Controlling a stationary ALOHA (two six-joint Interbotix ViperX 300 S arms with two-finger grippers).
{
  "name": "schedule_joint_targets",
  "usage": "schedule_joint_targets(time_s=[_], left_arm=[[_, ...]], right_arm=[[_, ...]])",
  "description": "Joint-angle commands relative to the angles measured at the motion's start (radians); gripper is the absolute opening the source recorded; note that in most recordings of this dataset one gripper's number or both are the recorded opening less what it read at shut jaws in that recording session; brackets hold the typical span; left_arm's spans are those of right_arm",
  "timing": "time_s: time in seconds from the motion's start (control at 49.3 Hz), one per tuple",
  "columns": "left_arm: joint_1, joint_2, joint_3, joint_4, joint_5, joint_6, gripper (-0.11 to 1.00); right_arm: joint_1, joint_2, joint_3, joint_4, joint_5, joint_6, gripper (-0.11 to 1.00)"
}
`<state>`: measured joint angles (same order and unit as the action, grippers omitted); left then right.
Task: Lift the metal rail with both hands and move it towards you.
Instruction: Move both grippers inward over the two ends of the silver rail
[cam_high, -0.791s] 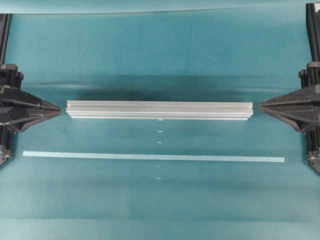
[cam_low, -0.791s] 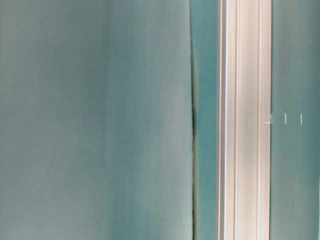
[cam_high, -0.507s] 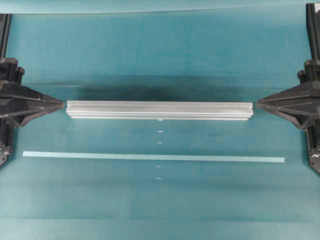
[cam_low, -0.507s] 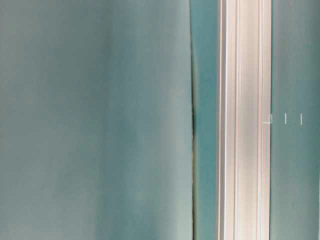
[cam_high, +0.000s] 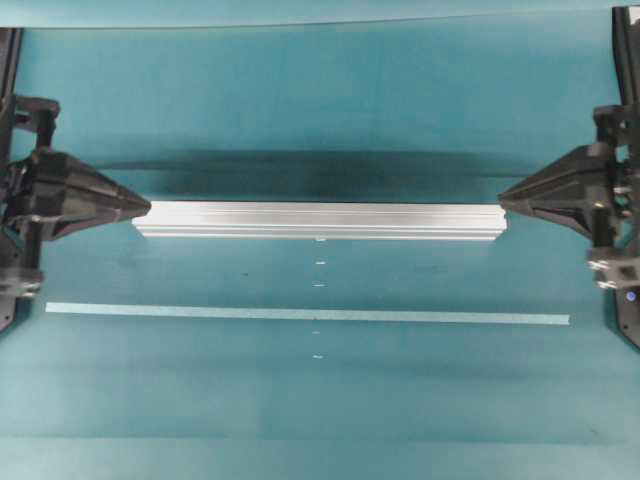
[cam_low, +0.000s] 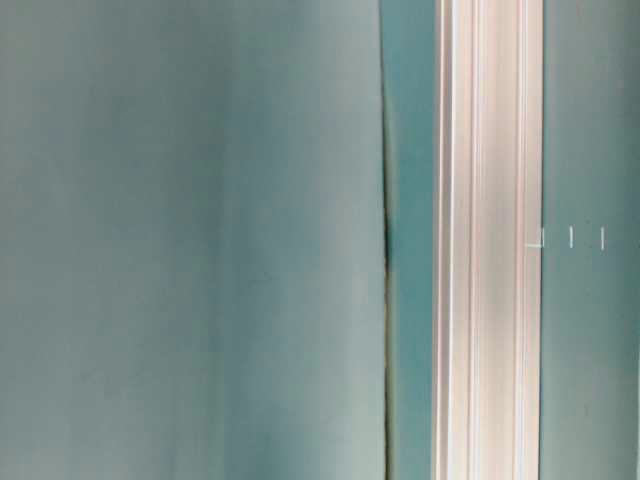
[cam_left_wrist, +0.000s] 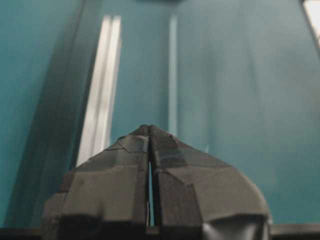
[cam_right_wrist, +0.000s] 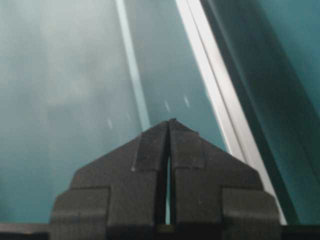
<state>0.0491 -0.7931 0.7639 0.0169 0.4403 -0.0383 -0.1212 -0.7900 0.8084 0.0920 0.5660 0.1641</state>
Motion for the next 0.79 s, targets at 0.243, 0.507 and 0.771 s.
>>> schedule_joint_targets(time_s=[0.243,0.507,0.771], left_arm=[[0.028,0.187,-0.183,0.006,0.327,0.025,-0.03],[0.038,0.336,-0.293,0.034,0.479,0.107,-0.03],[0.089,0.385,-0.308,0.034,0.488,0.198,0.01]], right_arm=[[0.009,0.256,-0.230,-0.048,0.301,-0.008,0.02],[0.032,0.445,-0.368,-0.074,0.515,-0.064,0.02],[0.032,0.517,-0.396,-0.084,0.594,-0.164,0.07]])
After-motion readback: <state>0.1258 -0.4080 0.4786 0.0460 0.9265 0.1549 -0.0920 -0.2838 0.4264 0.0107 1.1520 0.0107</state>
